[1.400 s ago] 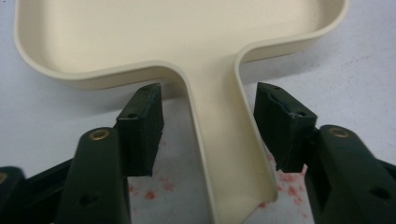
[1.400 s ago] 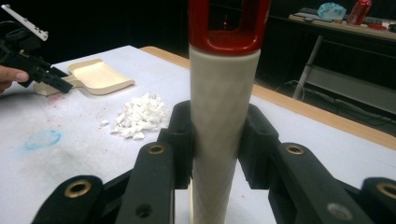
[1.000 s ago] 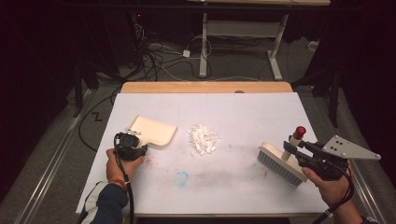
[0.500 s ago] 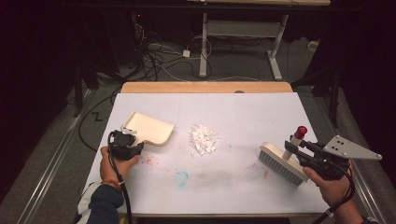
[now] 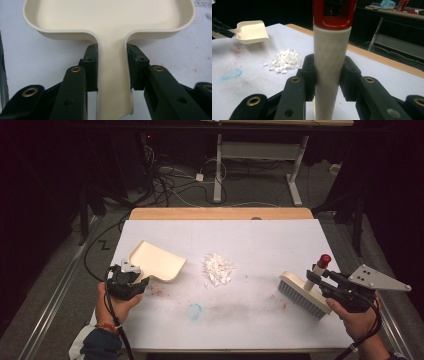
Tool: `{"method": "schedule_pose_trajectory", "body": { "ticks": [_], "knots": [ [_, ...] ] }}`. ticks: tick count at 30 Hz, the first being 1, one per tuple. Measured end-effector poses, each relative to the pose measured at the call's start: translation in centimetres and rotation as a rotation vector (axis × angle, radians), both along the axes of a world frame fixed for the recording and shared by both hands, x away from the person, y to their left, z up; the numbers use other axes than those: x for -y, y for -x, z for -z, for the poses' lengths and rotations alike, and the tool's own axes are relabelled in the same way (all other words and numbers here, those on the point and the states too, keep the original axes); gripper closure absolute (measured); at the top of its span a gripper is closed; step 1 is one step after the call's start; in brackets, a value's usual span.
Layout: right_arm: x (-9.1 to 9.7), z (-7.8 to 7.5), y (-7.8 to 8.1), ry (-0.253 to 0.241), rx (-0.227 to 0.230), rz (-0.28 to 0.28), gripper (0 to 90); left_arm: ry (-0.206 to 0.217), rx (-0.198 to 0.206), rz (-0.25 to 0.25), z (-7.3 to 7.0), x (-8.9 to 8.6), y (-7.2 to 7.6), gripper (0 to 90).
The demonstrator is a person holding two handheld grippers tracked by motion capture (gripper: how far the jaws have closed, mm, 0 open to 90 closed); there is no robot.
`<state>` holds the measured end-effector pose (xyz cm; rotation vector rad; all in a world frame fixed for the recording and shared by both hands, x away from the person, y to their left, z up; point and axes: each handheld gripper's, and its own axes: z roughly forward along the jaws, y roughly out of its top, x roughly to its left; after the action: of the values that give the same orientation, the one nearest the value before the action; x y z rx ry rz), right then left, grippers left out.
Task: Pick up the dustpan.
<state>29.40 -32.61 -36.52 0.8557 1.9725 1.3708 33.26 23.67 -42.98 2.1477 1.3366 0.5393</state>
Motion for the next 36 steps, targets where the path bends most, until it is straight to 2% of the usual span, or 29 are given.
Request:
{"method": "schedule_pose_trajectory", "body": {
  "ticks": [6,8,18,21,22,26,31,36],
  "knots": [
    [0.0,0.0,0.0,-0.001,0.000,0.001,70.2,-0.014,-0.022,0.053,0.2,0.5,1.3,63.9],
    [0.0,0.0,0.0,0.000,0.002,0.005,70.2,-0.012,-0.025,0.056,0.2,0.6,1.6,63.8],
    [-0.1,0.1,-0.1,0.006,-0.001,0.007,70.2,-0.030,-0.073,0.158,0.6,1.4,3.9,63.8],
    [-0.2,0.1,-0.2,0.007,-0.001,0.004,70.3,-0.032,-0.082,0.174,0.7,1.6,4.1,63.8],
    [-0.2,0.1,-0.2,0.007,0.000,0.001,70.2,-0.033,-0.090,0.195,0.8,1.8,4.3,63.8],
    [-0.4,0.1,-0.4,0.007,-0.004,-0.003,70.2,-0.042,-0.100,0.221,1.0,2.3,4.7,63.8],
    [-0.7,0.1,-0.8,0.006,-0.006,-0.016,70.2,-0.046,-0.125,0.277,1.2,3.3,5.1,63.8],
    [-0.9,0.1,-1.2,0.009,-0.011,-0.024,70.2,-0.048,-0.138,0.306,1.4,3.9,5.2,63.8]
  ]
}}
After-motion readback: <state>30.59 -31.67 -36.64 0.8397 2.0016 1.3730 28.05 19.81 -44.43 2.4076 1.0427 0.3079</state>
